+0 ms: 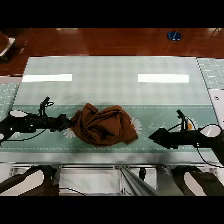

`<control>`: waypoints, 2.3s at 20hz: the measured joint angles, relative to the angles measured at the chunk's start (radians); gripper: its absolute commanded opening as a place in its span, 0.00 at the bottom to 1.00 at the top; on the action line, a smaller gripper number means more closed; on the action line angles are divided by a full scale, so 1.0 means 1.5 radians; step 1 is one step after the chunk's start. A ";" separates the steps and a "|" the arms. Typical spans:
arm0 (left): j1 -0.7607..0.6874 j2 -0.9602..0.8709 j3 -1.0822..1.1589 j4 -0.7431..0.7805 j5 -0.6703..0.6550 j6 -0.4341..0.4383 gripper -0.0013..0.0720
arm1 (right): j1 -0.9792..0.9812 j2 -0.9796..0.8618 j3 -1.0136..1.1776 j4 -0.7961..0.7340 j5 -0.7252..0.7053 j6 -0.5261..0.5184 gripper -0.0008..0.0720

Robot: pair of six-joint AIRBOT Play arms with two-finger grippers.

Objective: Fold the shirts.

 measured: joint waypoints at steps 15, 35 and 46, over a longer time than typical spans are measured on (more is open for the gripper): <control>0.003 0.030 0.058 -0.035 -0.040 0.009 0.04 | 0.278 -0.309 0.312 0.088 -0.092 -0.079 0.05; 0.138 0.482 0.770 0.035 0.067 -0.072 0.04 | 0.077 0.103 1.121 -0.360 0.200 0.011 0.05; 0.130 0.514 0.451 0.098 0.014 -0.140 0.04 | 0.077 0.064 0.831 -0.296 0.205 0.008 0.05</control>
